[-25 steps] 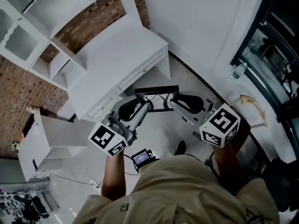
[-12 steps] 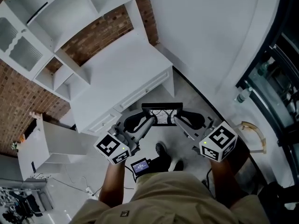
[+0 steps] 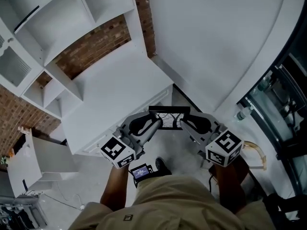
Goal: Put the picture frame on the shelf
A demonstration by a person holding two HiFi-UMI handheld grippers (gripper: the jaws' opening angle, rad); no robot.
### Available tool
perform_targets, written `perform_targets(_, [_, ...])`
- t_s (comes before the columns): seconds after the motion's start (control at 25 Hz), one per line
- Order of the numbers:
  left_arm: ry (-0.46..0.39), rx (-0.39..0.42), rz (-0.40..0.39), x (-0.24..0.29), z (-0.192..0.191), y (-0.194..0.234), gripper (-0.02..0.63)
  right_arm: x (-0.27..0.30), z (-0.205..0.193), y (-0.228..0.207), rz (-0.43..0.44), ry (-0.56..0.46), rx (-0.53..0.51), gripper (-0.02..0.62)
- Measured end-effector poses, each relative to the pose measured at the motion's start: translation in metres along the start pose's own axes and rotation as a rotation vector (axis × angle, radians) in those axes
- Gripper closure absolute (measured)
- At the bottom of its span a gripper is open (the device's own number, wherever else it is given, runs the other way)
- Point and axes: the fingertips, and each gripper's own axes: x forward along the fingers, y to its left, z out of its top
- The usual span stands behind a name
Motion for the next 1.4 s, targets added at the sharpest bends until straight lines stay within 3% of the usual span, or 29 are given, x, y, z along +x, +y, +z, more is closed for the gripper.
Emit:
perform_targets(0.24, [-0.028,-0.009,-0.008,0.009,0.008,0.073,0.525,0.062,0.023,-0.032,-0.010,0.023,-0.018,0.523])
perform_targets(0.6, [-0.020,-0.033,0.038,0.018,0.003,0.146,0.525,0.127,0.031,-0.072,0.029,0.056,-0.005,0.523])
perform_targets(0.96, [0.024,-0.043,0.177,0.058,-0.003,0.209,0.525,0.179,0.038,-0.138,0.182,0.054,-0.003,0.523])
perform_targets(1.4, [0.050,-0.049,0.354,0.144,0.000,0.278,0.525,0.219,0.053,-0.252,0.341,0.059,-0.006,0.523])
